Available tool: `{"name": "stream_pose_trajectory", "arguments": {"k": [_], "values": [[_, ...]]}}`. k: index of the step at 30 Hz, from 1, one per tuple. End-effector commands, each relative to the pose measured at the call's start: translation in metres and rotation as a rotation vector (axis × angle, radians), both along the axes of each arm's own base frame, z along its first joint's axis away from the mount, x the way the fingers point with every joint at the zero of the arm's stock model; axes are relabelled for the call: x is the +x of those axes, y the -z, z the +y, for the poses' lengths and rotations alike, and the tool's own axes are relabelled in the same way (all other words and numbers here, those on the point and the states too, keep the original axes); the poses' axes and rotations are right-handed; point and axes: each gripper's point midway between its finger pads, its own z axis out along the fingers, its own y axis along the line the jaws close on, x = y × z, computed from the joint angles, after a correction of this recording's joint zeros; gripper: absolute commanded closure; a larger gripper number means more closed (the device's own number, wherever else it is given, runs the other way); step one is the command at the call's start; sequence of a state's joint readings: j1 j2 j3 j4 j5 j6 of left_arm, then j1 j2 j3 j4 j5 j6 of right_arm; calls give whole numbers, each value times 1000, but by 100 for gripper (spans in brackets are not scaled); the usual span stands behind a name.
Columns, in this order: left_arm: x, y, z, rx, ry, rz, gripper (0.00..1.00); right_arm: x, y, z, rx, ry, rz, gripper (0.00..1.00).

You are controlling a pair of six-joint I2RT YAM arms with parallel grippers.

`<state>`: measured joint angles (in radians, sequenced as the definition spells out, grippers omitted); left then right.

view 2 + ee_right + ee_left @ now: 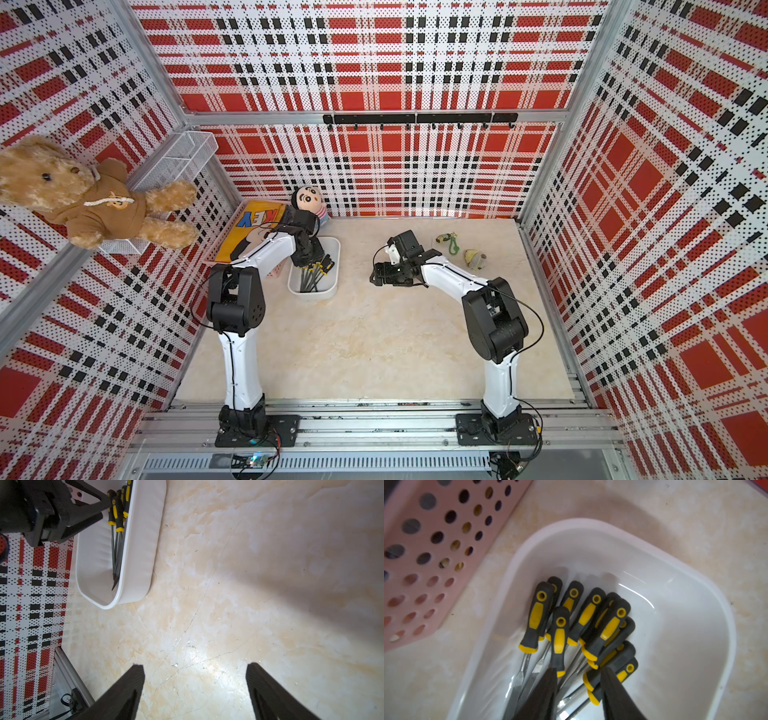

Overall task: Take the file tool out of the storage box
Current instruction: Pick up the file tool from the storage box.

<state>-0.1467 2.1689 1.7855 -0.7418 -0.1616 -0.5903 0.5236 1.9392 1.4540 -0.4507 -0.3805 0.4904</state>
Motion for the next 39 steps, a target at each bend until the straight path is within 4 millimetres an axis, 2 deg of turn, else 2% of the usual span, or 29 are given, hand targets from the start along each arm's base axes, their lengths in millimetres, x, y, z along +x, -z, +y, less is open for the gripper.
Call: {"name": "stream_pose_trajectory", "arguments": {"k": [1,13,18,26,28,32,39], "values": [[7,11,9,4,-22,-2,58,-3,3,3,-5,-17,-7,16],[10,37,10,1,-2,44,58,-2,12,4,-15,-18,11,16],[11,42,7,6,3,51,63,-2,13,4,-17,-21,12,16],[6,46,9,39,3,68,92,-1,15,5,-19,-23,16,16],[8,40,9,44,5,57,99,-1,14,5,-18,-24,13,16],[16,12,8,80,12,2,100,1,13,5,-15,-19,9,16],[34,-73,-14,231,99,-123,100,2,14,6,-3,-9,8,16]]}}
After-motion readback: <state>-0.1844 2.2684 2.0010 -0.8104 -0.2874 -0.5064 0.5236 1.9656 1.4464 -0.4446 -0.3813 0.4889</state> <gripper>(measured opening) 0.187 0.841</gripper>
